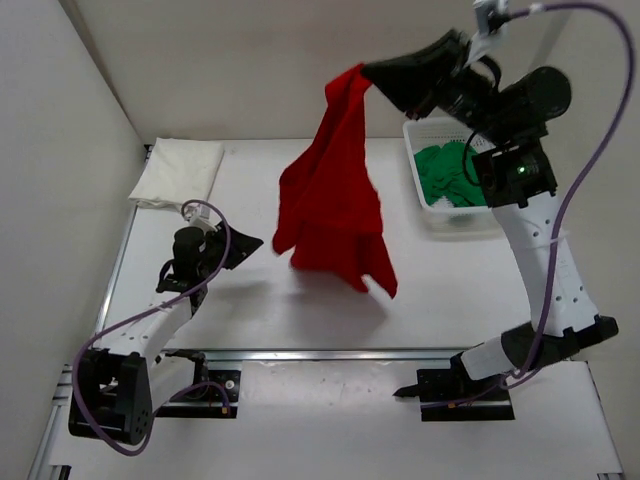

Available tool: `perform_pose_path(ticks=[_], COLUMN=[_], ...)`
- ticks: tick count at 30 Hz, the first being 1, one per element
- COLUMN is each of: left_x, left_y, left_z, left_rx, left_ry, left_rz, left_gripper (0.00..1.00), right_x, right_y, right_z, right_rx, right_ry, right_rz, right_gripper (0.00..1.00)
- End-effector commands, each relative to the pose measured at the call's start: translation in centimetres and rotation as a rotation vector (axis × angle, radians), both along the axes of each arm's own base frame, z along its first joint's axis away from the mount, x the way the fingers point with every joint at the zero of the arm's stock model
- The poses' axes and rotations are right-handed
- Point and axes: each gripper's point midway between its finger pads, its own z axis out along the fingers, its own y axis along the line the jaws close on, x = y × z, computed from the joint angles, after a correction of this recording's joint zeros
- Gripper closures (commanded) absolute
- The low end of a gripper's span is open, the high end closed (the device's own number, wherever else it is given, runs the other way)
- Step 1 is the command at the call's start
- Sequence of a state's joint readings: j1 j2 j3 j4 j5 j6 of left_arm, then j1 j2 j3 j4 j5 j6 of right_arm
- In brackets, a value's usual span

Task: Fold and stack the t-shirts
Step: Move the tshirt to the center of the board

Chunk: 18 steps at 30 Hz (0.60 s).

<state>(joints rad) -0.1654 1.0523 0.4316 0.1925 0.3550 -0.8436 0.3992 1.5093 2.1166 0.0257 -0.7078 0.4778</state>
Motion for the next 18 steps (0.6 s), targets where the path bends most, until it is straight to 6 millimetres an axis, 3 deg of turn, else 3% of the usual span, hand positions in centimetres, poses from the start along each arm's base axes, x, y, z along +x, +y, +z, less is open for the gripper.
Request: perform_pose_path(ticks=[1,2,3,4,6,7,9,11,13,17,18], left_x=[1.0,1.1,1.3,1.3,1.7,1.8,1.9,1.4,0.3,-2.4,-3.4], left_y=[1.5,1.6,1.9,1.8,2.6,2.8,3.3,3.5,2.7,2.4,2.0], left_z=[1.8,1.7,1.5,0.9,0.5,0.5,0.3,-0.8,-1.9,-4.4,-5.2], left_rx=[-0.001,-0.003,0.002,0.001,0.016,0.024,0.085,0.143,0.216,0.422,0.450], left_ry=[-0.039,-0.040,-0.039,-0.016,-0.010,-0.005,-0.012,0.037,0.068,0.110,0.129], left_rz=[0.046,0.051,0.064,0.063,0.086,0.093,0.099,0.101,0.068,0.012,-0.021], left_gripper=[0.58,0.57,0.57,0.57,0.57,0.58,0.57,0.56,0.54,0.45,0.41], right_x=[3.7,6.1,7.7,9.0,12.9,14.0,16.1,17.3,18.1,18.2,18.0], right_y=[-0.8,-2.1,-2.0,-3.0,-4.5,-5.7,-8.1,-9.7,-10.7,-10.3,-10.2], right_z=[-6.3,-10.6,-15.7,-18.2,-28.2,-30.2,-37.2,-40.6,-42.8,-41.9,-42.6], right_rx=[0.007,0.027,0.040,0.078,0.088,0.108,0.146,0.156,0.131,-0.020,-0.099], right_ry=[0.155,0.276,0.352,0.440,0.683,0.736,0.885,0.976,1.022,0.946,0.934], right_rz=[-0.013,-0.012,-0.005,-0.015,-0.100,-0.127,-0.146,-0.170,-0.217,-0.402,-0.496], right_gripper=[1.00,1.00,0.99,1.00,1.00,1.00,1.00,0.94,0.76,0.51,0.49])
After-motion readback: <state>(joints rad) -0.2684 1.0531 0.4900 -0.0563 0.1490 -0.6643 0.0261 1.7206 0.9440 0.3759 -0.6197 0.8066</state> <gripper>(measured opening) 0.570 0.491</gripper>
